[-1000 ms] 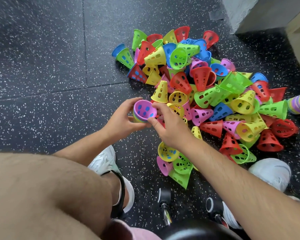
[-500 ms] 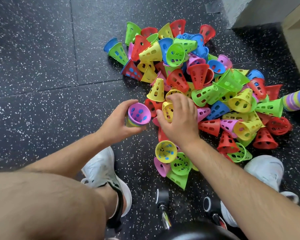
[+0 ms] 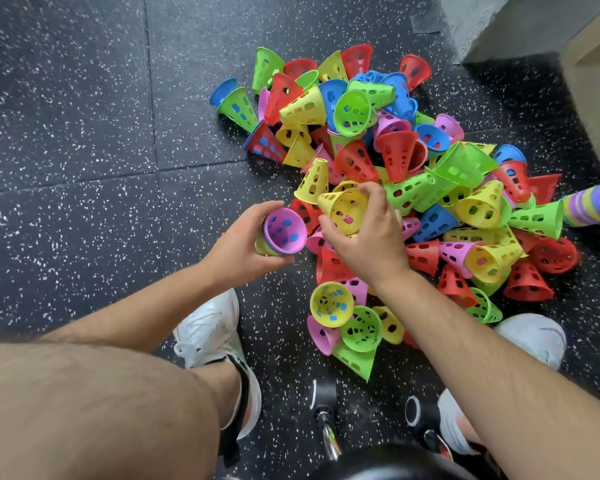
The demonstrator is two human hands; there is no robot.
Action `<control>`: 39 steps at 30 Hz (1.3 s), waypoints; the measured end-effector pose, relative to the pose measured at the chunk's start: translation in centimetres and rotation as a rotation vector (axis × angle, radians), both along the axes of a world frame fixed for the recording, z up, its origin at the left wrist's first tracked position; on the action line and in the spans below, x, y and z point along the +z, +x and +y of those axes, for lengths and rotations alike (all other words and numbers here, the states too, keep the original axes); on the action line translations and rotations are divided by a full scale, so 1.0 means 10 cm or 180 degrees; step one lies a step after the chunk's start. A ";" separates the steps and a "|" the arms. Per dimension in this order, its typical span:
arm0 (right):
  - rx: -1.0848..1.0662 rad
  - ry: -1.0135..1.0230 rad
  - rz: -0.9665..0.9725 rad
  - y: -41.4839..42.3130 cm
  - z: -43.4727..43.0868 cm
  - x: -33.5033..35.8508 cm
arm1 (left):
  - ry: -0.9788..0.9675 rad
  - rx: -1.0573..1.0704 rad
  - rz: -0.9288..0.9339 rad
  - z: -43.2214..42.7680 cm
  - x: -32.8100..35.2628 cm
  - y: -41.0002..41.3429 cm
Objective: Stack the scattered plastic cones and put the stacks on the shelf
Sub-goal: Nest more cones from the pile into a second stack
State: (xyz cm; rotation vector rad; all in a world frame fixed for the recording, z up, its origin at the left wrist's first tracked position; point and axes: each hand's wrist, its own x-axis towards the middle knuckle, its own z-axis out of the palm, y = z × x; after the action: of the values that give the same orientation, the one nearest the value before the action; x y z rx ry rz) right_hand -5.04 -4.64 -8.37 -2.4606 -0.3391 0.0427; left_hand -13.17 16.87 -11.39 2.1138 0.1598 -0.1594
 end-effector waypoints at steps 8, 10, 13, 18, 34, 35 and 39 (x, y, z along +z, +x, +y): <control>0.1067 0.0053 0.0192 -0.11 0.13 0.15 | -0.0351 -0.0083 -0.0067 -0.11 0.08 0.08; 0.1311 -0.0253 0.0397 -0.15 0.12 0.08 | -0.0344 -0.0235 -0.0100 -0.14 0.11 0.06; 0.1435 -0.0350 0.0613 -0.23 0.06 0.03 | -0.0256 -0.0416 -0.0090 -0.16 0.09 0.00; 0.0898 -0.0367 -0.0156 -0.43 -0.16 -0.04 | -0.0160 -0.0612 0.0088 -0.14 0.01 -0.11; 0.1120 -0.2064 0.0071 -0.96 -0.41 -0.32 | 0.0088 -0.0954 0.0474 -0.12 -0.11 -0.33; 0.1104 -0.1964 0.0139 -0.94 -0.41 -0.31 | 0.0077 -0.0916 0.0467 -0.13 -0.10 -0.32; 0.0909 -0.1475 0.0013 -0.83 -0.47 -0.22 | -0.0100 -0.0602 0.0441 -0.13 -0.09 -0.32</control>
State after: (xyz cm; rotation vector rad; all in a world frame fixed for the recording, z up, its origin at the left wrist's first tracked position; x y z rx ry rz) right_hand -13.32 -9.34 -10.55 -2.8429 -0.7480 0.2749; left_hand -16.34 15.61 -12.29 2.0851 0.0387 -0.4187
